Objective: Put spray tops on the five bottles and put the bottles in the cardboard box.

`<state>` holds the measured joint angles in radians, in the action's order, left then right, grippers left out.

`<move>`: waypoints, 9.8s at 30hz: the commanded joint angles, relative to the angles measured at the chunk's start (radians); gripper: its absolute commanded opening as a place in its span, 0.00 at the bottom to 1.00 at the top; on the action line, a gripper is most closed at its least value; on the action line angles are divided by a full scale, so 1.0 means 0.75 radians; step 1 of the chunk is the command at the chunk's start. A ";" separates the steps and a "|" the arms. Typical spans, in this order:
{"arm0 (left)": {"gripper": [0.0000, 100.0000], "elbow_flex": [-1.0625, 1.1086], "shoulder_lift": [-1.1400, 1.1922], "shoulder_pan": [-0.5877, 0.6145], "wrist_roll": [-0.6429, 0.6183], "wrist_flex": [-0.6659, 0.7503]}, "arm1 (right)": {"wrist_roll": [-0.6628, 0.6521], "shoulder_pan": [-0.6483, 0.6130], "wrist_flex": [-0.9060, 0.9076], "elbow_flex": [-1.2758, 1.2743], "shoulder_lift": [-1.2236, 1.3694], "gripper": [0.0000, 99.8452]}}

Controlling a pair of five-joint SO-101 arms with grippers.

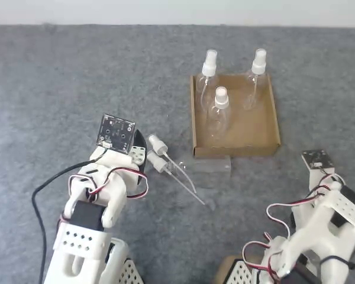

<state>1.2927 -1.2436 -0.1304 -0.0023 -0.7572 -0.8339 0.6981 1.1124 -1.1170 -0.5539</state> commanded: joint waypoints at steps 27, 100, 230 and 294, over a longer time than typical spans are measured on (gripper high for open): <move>0.10 -0.549 0.824 0.008 -0.014 -0.282 | 0.153 0.007 0.093 1.311 1.096 0.08; 0.01 -1.059 1.839 0.278 0.137 -0.430 | 0.252 -0.024 0.161 1.344 1.183 0.21; 0.02 -0.858 1.590 -0.068 0.008 -0.360 | 0.178 -0.026 0.216 1.346 1.175 0.21; 0.01 -0.392 0.759 0.018 -0.025 -0.186 | 0.082 -0.071 0.531 1.655 1.327 0.10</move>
<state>1.0058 -0.6345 -0.1181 -0.0253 -0.9244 -0.7695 0.6337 1.4883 0.0476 0.4603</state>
